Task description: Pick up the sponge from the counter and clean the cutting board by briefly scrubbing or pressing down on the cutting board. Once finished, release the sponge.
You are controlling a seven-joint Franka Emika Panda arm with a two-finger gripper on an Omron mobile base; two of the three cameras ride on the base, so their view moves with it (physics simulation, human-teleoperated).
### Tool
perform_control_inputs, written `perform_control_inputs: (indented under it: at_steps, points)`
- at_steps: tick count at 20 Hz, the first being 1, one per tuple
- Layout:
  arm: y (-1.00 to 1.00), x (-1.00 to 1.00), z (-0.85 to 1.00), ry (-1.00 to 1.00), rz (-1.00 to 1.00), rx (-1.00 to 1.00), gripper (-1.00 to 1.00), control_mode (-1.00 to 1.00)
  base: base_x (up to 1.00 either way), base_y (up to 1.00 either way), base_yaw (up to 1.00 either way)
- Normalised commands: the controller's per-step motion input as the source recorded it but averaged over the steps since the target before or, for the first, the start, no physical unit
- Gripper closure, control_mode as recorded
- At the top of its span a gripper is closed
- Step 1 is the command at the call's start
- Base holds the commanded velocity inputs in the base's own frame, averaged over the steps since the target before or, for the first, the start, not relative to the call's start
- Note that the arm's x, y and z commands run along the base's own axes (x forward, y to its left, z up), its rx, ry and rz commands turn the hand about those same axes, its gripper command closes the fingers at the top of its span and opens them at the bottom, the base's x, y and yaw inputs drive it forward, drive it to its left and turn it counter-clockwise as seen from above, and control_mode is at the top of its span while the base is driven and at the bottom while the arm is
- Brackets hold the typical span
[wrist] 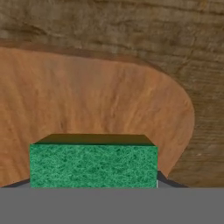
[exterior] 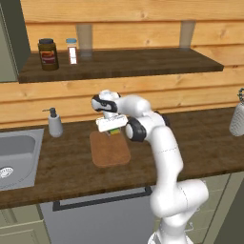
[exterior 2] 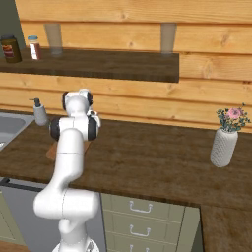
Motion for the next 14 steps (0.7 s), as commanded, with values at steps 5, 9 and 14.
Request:
perform_control_inputs:
  at_steps: [5,9,14]
  points:
    - [-0.19,-0.34,0.01,0.06,0.00,0.00,1.00,-1.00,0.00,0.00,0.00]
    - [-0.22,-0.59,0.14,0.00,0.00,0.00,1.00,-1.00,0.00,0.00,0.00]
    - [-0.58,-0.73,0.01,-0.04,-0.01,0.06,1.00,-1.00,0.00,0.00,0.00]
